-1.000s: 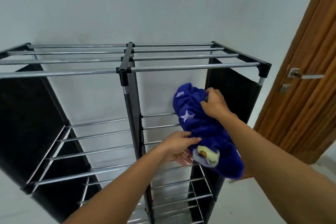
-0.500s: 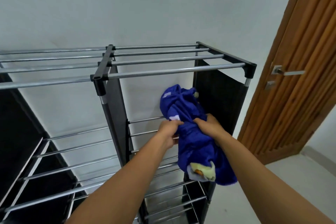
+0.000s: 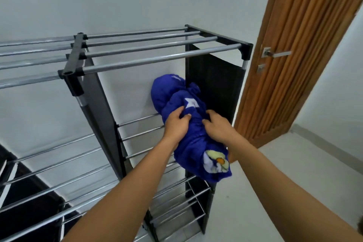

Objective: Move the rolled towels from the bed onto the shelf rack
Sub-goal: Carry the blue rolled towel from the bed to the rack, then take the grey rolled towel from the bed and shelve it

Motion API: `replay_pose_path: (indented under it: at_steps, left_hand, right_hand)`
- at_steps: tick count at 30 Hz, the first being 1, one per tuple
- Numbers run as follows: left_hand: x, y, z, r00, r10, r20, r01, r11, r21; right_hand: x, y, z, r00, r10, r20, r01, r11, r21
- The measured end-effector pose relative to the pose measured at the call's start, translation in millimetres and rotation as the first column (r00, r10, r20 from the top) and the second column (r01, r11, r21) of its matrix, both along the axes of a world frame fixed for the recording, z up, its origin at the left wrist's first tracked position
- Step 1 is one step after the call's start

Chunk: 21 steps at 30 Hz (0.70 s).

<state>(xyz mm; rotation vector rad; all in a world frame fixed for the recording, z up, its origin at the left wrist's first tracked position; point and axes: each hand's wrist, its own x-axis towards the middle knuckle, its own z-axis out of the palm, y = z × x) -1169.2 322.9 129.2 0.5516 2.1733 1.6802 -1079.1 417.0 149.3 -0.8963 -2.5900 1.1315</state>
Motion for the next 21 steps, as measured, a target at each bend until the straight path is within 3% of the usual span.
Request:
replay_pose_path:
  at_steps: [4, 7, 10, 13, 16, 18, 21]
  left_hand:
    - [25, -11, 1, 0.981, 0.048, -0.188, -0.056, 0.998, -0.039]
    - [60, -22, 10, 0.922, 0.053, -0.383, -0.051, 0.999, 0.014]
    - [113, -18, 23, 0.876, -0.047, -0.48, 0.086, 0.994, 0.06]
    - [178, 1, 25, 0.848, -0.275, -0.453, 0.311, 0.95, 0.005]
    - [258, 15, 13, 0.716, -0.625, -0.313, 0.589, 0.78, -0.211]
    - [318, 13, -3, 0.547, -0.801, -0.243, 0.729, 0.598, -0.333]
    - [413, -2, -31, 0.274, -0.94, -0.205, 0.842, 0.337, -0.421]
  right_hand:
    - [39, -9, -7, 0.999, 0.044, 0.006, -0.044, 0.995, 0.085]
    - [77, -14, -10, 0.999, 0.015, -0.038, -0.009, 0.987, 0.163]
    - [140, -21, -17, 0.995, -0.076, -0.063, 0.085, 0.985, 0.15]
    - [232, -32, -36, 0.965, -0.259, -0.036, 0.261, 0.963, 0.066]
    - [348, -59, -53, 0.875, -0.484, 0.012, 0.484, 0.875, 0.03]
    - [430, -90, -57, 0.777, -0.628, 0.027, 0.628, 0.778, 0.024]
    - [546, -154, -66, 0.564, -0.825, 0.035, 0.824, 0.565, 0.036]
